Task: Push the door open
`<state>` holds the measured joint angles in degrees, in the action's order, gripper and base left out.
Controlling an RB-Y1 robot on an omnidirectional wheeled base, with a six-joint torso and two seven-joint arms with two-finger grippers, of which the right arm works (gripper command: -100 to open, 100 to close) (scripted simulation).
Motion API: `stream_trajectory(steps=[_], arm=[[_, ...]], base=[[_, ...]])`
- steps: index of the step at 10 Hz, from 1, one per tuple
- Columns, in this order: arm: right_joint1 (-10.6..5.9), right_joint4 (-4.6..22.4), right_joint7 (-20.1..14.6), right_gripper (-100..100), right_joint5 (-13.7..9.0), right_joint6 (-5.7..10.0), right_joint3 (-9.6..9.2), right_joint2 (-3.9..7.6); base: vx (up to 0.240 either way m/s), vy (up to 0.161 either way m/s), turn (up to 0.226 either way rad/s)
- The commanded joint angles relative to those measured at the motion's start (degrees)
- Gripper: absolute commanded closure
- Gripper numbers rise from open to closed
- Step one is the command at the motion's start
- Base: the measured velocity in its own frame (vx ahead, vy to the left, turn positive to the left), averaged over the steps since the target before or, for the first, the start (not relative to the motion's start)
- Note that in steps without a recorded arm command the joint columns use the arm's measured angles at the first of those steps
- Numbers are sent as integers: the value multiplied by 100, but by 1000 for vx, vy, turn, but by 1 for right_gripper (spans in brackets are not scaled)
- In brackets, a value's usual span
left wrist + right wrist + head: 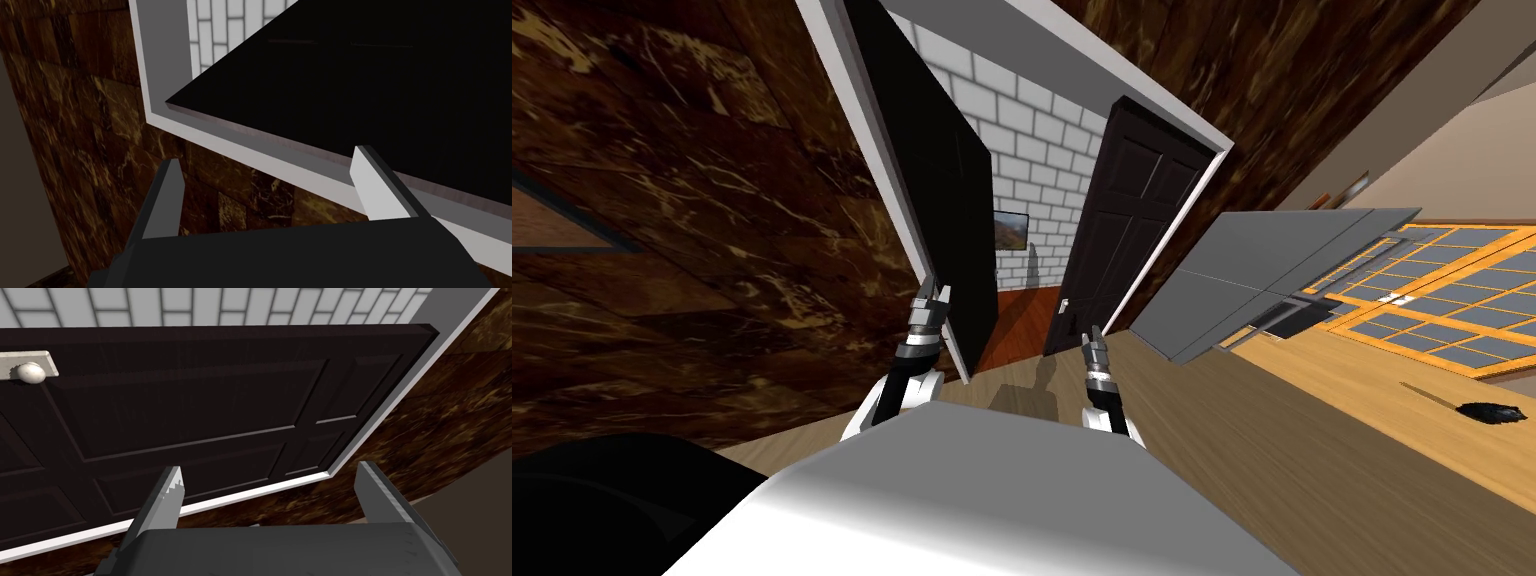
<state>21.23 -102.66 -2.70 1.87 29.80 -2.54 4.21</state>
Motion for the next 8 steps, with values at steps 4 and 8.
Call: stream_trajectory(steps=[4,8], arm=[[-112,649,-10,-100,1,200,-164,69],[-209,1132,-13,-100,3,345,-281,96]], base=[[104,-113,85],[87,-100,66]])
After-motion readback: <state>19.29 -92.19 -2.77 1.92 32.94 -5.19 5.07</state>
